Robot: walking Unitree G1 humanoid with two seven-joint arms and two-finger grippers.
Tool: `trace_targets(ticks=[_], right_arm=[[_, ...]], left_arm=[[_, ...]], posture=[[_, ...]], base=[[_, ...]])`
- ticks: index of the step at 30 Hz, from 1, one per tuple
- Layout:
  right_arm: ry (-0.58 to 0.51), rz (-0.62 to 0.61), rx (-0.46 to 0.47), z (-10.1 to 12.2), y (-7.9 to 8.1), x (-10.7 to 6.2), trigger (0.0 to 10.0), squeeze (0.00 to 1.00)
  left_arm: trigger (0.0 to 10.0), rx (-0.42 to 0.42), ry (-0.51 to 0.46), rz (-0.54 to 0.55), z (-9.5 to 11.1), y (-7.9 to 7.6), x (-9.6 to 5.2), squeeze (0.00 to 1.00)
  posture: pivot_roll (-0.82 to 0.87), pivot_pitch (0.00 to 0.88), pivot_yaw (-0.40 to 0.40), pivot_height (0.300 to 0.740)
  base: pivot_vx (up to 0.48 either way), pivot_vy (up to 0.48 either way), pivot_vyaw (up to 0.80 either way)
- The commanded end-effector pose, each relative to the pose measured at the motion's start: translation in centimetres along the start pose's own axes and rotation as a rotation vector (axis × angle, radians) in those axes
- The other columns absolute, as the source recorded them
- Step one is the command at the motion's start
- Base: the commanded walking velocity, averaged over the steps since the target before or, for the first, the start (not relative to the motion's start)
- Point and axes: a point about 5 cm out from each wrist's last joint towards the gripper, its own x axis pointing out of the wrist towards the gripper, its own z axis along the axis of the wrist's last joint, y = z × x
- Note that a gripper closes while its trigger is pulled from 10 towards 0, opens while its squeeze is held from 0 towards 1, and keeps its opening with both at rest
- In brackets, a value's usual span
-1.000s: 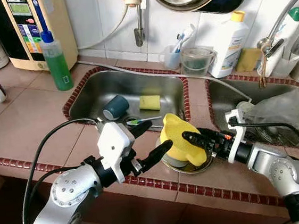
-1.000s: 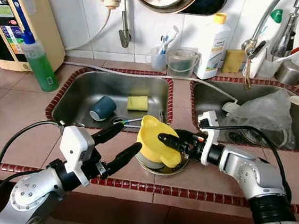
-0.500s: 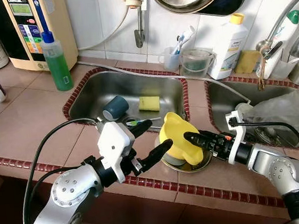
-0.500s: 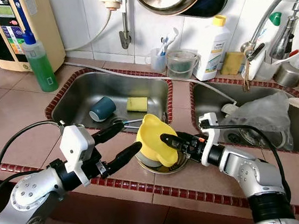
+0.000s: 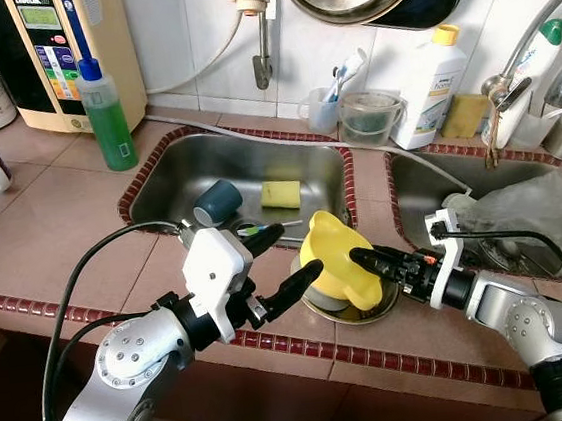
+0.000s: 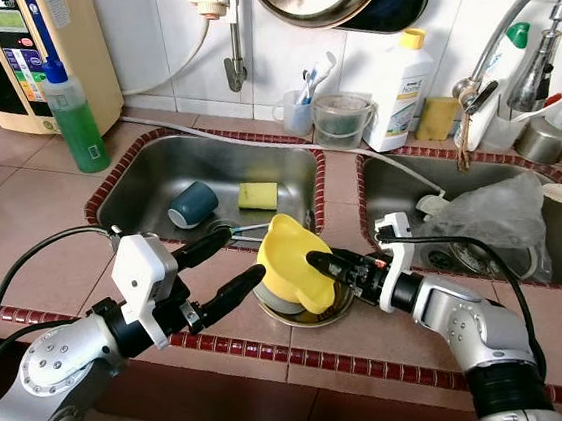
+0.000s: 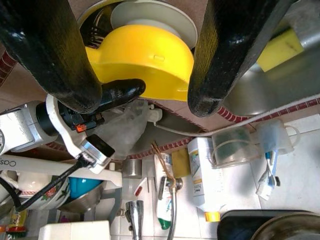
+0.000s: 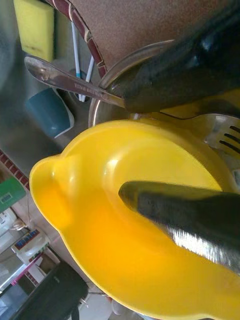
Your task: Kitchen organization
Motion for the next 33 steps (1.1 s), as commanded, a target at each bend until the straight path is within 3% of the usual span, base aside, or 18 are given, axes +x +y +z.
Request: trace_targets(ticks=[1, 33], right_arm=[[-0.016, 0.003, -0.018, 0.7, 0.0, 0.0, 0.0, 0.00], [-0.073, 0.059, -0.014, 3.1, 0.5, 0.4, 0.0, 0.00]], left_arm=[[10.0, 0.024, -0.015, -0.018, 0.6, -0.3, 0.2, 0.00], [10.0, 0.019, -0.018, -0.005, 0.7, -0.2, 0.4, 0.00]], posture=[[0.11, 0.000, -0.088, 0.740], [0.12, 0.000, -0.092, 0.740]], base=[[0.000, 0.000, 0.00], [0.000, 0.000, 0.00]])
